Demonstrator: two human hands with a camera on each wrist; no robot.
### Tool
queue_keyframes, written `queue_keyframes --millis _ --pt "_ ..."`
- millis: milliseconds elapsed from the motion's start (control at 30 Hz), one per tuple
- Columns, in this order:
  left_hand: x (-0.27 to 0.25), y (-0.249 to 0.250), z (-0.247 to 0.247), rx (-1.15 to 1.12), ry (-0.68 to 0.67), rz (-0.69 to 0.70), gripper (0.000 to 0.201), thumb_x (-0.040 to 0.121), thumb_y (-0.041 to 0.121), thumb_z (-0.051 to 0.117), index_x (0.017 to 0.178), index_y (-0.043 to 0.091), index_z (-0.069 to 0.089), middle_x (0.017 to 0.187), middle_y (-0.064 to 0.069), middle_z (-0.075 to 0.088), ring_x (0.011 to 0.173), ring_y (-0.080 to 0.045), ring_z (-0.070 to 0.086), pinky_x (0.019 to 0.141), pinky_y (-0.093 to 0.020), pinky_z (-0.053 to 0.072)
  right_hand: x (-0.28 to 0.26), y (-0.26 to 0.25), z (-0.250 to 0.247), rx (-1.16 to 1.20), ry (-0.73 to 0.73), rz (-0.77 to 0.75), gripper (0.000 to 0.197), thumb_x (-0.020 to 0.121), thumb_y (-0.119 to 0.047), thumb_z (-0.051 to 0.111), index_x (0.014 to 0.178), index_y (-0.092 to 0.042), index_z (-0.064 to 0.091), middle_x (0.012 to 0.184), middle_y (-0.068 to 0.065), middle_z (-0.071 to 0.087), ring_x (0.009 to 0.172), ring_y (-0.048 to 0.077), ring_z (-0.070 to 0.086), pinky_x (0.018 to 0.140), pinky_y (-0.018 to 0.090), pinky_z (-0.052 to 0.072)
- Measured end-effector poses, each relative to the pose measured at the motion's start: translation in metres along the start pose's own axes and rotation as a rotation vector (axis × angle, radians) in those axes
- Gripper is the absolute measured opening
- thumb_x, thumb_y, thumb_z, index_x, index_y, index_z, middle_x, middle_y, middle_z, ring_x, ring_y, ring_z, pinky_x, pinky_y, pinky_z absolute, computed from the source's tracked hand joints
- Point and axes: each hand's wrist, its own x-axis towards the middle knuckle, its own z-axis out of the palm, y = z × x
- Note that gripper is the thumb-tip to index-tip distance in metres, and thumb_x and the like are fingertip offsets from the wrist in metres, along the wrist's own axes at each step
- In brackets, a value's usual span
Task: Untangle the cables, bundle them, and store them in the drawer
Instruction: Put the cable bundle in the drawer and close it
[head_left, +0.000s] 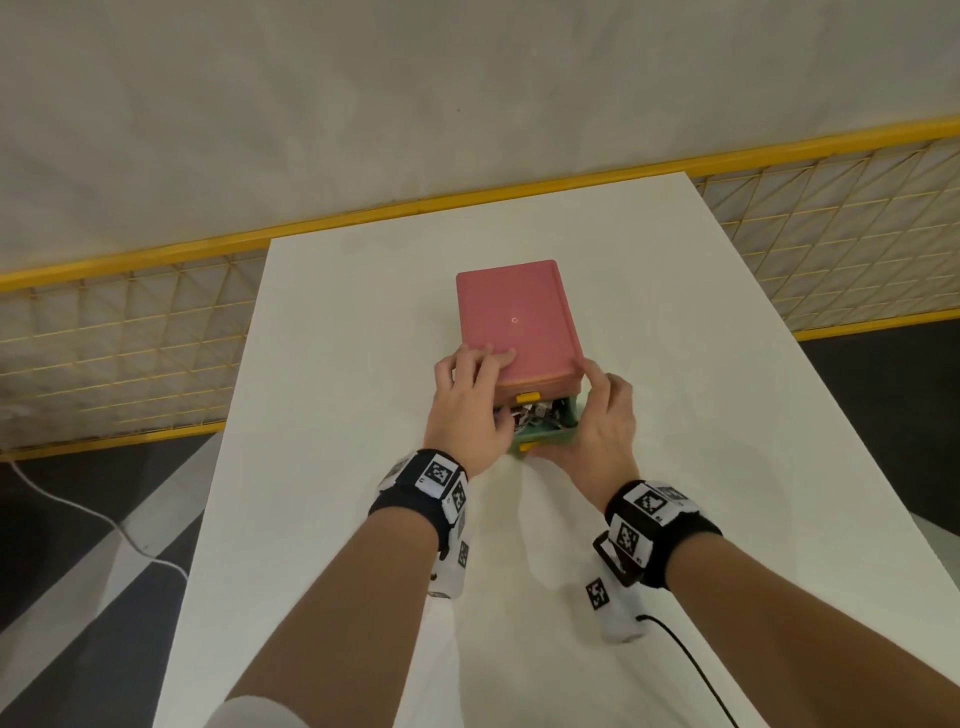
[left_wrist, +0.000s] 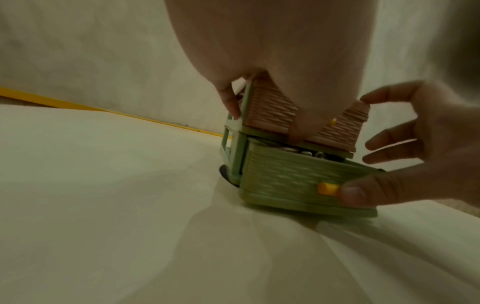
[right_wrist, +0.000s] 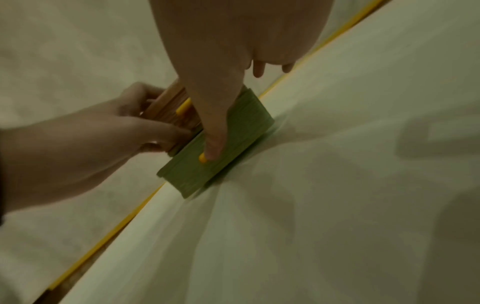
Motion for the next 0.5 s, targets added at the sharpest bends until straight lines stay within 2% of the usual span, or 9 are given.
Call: queue_keyframes --millis 100,200,367,500 --pt "-0.001 0.0 -0.007 -0.059 -0.018 0.002 0.063 0.077 0.006 0.056 0.138 0.018 0.048 0.135 -0.005 0.045 0.121 -0.025 0.027 0.097 -0.037 0.045 0.021 -0.004 0.006 0.082 0.032 0.11 0.132 0.039 -0.034 0.094 0.147 -0.019 0.02 0.119 0.014 0.038 0.106 0.027 0.046 0.089 0.046 0.048" --pt "0.0 0.002 -0.01 -0.081 -0.059 -0.004 0.064 0.078 0.002 0.052 0.139 0.018 0.046 0.138 -0.005 0.043 0.124 -0.027 0.027 0.102 -0.037 0.042 0.041 -0.008 0.008 0.079 0.021 0.184 0.139 0.039 -0.029 0.095 0.15 -0.024 0.01 0.123 0.014 0.036 0.101 0.025 0.049 0.09 0.044 0.047" --pt "-0.002 0.004 -0.012 -0.087 -0.083 -0.013 0.069 0.074 -0.005 0.05 0.139 0.017 0.046 0.139 -0.006 0.043 0.125 -0.027 0.028 0.101 -0.039 0.046 0.038 -0.003 0.002 0.031 -0.061 0.157 0.136 0.046 -0.038 0.092 0.149 -0.028 0.005 0.117 0.01 0.039 0.103 0.029 0.05 0.09 0.047 0.045" --pt "0.004 0.006 -0.024 -0.116 -0.088 0.011 0.065 0.079 -0.006 0.049 0.141 0.015 0.047 0.139 -0.004 0.044 0.127 -0.023 0.031 0.107 -0.037 0.039 0.038 -0.018 -0.009 0.012 -0.077 0.111 0.123 0.057 -0.032 0.087 0.149 -0.032 0.005 0.119 0.009 0.038 0.105 0.029 0.049 0.093 0.047 0.042"
